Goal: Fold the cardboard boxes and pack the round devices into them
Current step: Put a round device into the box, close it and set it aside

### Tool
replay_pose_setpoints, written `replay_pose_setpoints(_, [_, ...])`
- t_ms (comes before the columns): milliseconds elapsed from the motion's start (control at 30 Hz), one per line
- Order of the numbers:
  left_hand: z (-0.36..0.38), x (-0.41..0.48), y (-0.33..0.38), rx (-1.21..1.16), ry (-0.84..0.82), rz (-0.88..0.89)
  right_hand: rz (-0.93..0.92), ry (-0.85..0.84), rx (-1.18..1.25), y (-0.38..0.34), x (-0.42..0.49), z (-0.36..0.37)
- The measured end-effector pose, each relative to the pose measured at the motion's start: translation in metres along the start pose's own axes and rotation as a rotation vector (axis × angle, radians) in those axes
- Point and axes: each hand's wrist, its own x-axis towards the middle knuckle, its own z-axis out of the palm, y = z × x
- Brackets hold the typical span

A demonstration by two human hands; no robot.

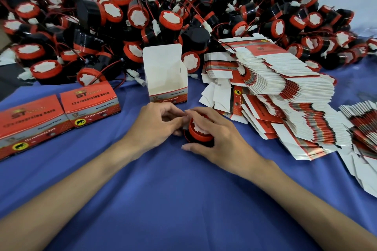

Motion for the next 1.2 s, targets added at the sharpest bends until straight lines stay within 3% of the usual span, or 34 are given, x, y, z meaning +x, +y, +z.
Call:
replay_pose_setpoints(200, [0.002, -0.005, 0.001, 0.185, 0.060, 0.088, -0.046, 0.036, -0.009, 0.004, 0.001, -0.002])
replay_pose_setpoints(300, [0.000, -0.009, 0.004, 0.461, 0.303, 0.398, -0.046, 0.053, -0.024, 0.006, 0.002, -0.001])
replay_pose_setpoints(367, [-0.004, -0.006, 0.007, 0.518, 0.489, 0.590, -0.055, 0.040, -0.030, 0.007, 0.003, -0.001])
replay_pose_setpoints(467, [-0.015, 0.009, 0.008, 0.511, 0.667, 0.640, -0.050, 0.033, 0.023, 0.007, 0.006, -0.005])
replay_pose_setpoints(533, [-0.021, 0.021, 0.006, 0.438, 0.609, 0.530, -0.019, 0.024, 0.097, 0.003, 0.014, -0.012])
replay_pose_setpoints(667, [-0.035, 0.044, -0.009, 0.215, 0.336, 0.284, 0.047, 0.006, 0.345, -0.015, 0.047, -0.036])
replay_pose_setpoints(867, [-0.036, 0.047, -0.024, 0.271, 0.129, 0.380, 0.090, 0.008, 0.606, -0.044, 0.104, -0.028])
replay_pose_setpoints(1000, [-0.039, 0.043, -0.021, 0.204, 0.082, 0.371, 0.009, 0.029, 0.328, -0.030, 0.111, -0.018])
replay_pose_setpoints(1200, [-0.041, 0.038, -0.015, 0.137, 0.075, 0.347, -0.214, -0.130, -0.216, -0.012, 0.103, -0.021])
